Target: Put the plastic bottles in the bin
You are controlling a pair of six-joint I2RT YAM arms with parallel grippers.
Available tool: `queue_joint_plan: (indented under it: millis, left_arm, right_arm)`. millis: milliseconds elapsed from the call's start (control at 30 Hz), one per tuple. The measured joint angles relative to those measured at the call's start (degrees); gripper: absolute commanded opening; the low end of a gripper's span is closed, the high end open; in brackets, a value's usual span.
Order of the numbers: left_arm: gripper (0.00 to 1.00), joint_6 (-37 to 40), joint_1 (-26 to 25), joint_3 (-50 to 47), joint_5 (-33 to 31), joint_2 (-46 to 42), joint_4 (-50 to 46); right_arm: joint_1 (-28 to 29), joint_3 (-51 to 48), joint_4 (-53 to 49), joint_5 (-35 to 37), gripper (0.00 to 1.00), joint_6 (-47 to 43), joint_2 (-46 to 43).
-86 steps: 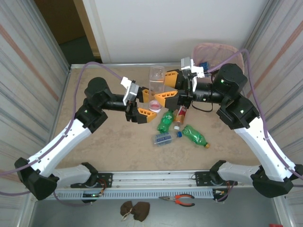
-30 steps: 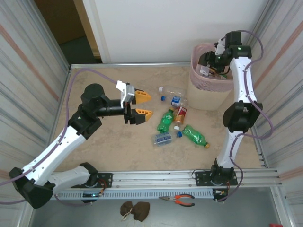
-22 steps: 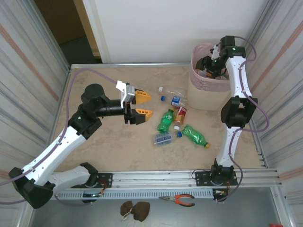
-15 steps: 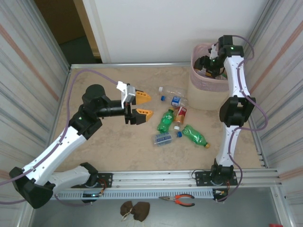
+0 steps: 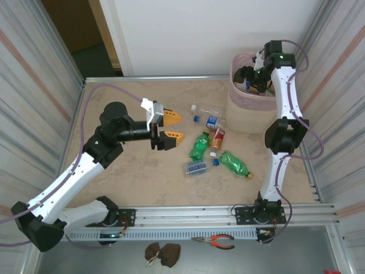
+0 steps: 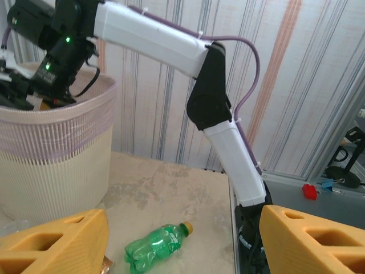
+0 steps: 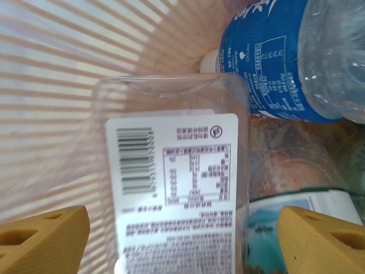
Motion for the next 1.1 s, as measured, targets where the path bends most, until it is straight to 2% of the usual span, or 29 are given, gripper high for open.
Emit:
queue_joint_plan:
  millis: [267, 467, 667, 867, 1100]
  left_arm:
    - [0.67, 3.0, 0.0, 1.0, -1.0, 3.4, -6.0]
    - [0.65, 8.1, -2.4, 3.8, -5.4, 8.1, -14.0]
    - [0.65, 14.3, -7.7, 7.1, -11.6, 13.8, -22.6]
    - [0.65, 19.5, -13.6, 10.4, -19.7, 21.0, -31.0]
    - [0.71, 22.6, -18.4, 13.9, -29.5, 29.8, -39.3]
  right_arm:
    - [-0.8, 0.0, -0.6, 1.0, 0.83, 0.0, -7.4]
    - [-0.8, 0.2, -0.8, 1.6, 0.82, 0.0, -12.1]
    - [-0.7, -0.7, -0.8, 2.1, 0.81, 0.0, -17.3]
    - [-0.7, -8.3, 0.0, 3.0, 0.81, 0.1, -26.1]
    - [-1.4, -15.1, 1.9, 3.0, 0.81, 0.1, -32.6]
